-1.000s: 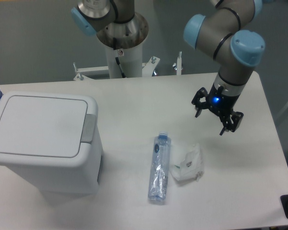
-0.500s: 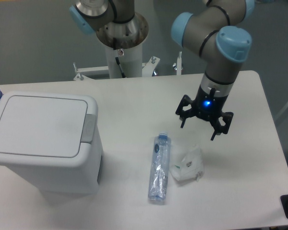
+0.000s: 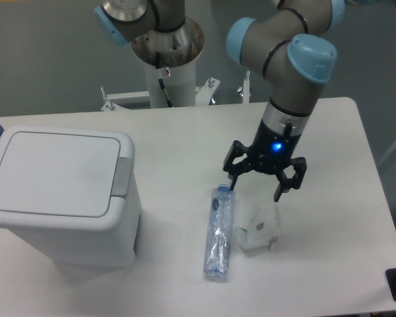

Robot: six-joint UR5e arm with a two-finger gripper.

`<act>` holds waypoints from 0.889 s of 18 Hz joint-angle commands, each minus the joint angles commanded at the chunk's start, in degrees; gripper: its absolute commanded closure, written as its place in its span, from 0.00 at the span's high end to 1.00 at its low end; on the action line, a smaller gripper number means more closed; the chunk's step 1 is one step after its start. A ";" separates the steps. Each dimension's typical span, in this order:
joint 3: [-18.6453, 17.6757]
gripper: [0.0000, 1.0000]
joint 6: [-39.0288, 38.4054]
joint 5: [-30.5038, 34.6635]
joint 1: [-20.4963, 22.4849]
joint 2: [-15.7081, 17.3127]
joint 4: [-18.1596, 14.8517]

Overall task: Open the trash can
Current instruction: 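Move the open gripper over the table to the trash can lid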

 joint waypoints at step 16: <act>-2.27 1.00 -7.05 -5.39 -9.76 5.27 0.09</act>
